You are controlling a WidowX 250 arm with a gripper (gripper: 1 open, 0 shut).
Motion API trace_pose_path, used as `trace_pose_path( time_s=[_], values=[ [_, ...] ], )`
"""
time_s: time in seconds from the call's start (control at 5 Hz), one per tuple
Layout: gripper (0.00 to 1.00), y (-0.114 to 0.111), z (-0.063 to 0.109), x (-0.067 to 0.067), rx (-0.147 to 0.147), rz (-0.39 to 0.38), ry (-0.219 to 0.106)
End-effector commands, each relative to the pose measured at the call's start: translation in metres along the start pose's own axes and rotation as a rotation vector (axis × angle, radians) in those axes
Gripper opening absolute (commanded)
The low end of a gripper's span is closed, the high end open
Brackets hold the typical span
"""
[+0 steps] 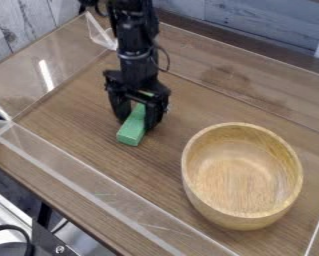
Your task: Put the green block in the brown bowl
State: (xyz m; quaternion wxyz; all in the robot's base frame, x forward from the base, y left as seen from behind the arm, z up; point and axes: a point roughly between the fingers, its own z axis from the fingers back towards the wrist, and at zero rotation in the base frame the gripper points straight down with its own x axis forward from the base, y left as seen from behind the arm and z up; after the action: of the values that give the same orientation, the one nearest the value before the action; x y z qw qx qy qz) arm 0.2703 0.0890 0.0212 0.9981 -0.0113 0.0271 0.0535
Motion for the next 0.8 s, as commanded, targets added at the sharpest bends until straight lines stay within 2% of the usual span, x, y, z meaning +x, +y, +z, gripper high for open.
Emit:
trace_pose_path(
  time_s=[0.0, 0.6],
  values=[
    [0.0, 0.0025, 0.0071, 0.0063, 0.011, 0.003, -0.03],
    [0.0, -0.0016, 0.0165, 0.004, -0.004, 0.017, -0.018]
  ],
)
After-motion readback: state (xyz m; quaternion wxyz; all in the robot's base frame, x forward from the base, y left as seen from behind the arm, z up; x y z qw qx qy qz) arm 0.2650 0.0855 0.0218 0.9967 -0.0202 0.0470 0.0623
